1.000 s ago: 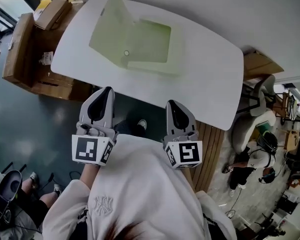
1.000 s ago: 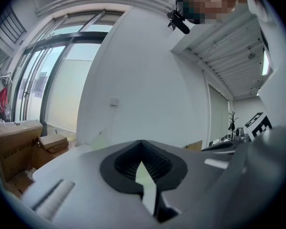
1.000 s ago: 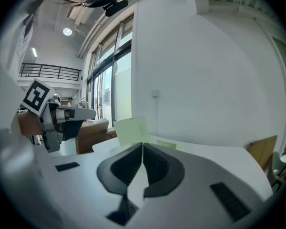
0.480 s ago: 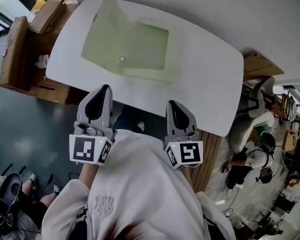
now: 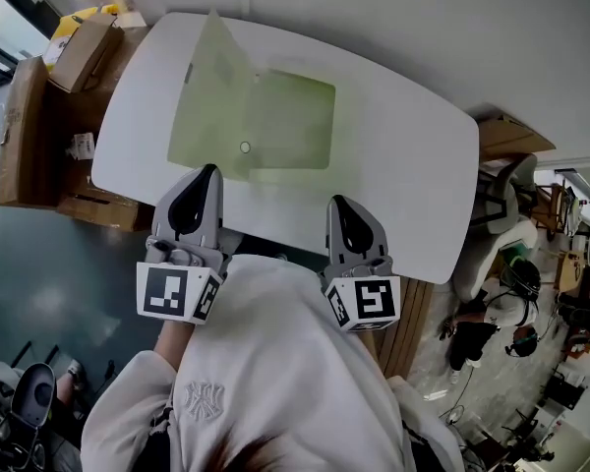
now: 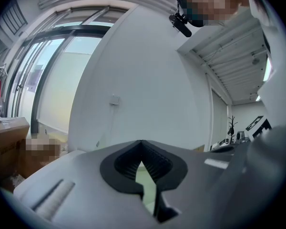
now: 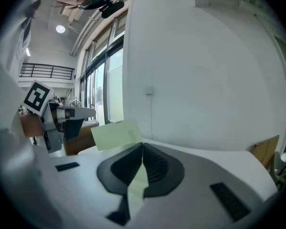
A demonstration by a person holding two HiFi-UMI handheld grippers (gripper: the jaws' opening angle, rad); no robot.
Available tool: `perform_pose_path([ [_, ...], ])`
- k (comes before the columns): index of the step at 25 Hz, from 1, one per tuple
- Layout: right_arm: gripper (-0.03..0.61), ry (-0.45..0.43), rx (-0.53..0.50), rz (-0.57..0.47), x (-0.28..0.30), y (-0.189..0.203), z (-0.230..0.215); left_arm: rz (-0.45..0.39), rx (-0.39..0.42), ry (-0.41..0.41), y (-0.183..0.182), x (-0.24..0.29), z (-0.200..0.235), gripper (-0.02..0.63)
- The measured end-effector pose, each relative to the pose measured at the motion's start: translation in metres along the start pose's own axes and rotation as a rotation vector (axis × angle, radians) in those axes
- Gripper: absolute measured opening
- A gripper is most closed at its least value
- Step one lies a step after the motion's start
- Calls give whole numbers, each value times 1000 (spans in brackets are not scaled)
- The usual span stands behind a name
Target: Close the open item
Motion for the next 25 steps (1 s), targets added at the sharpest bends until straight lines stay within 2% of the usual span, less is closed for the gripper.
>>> perform_pose_path([
  [8,9,35,-3,7,28,-7,-2,2,5,36,-8,23,20,8],
  [17,9,114,-24,-10,41,-13,-6,26,8,71,-11,30,28,8],
  [25,9,123,-18,13,40,-6,-8,1,0,54,-21,25,28,8],
])
Point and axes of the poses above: the fingertips, and each gripper's own axes: x forward along the fingers, z to its left, y out of its underside, the point moved 6 cm from there along -x, backward along the fingers, and after that the axes turned 13 degrees about -x, right-handed, at the moved point
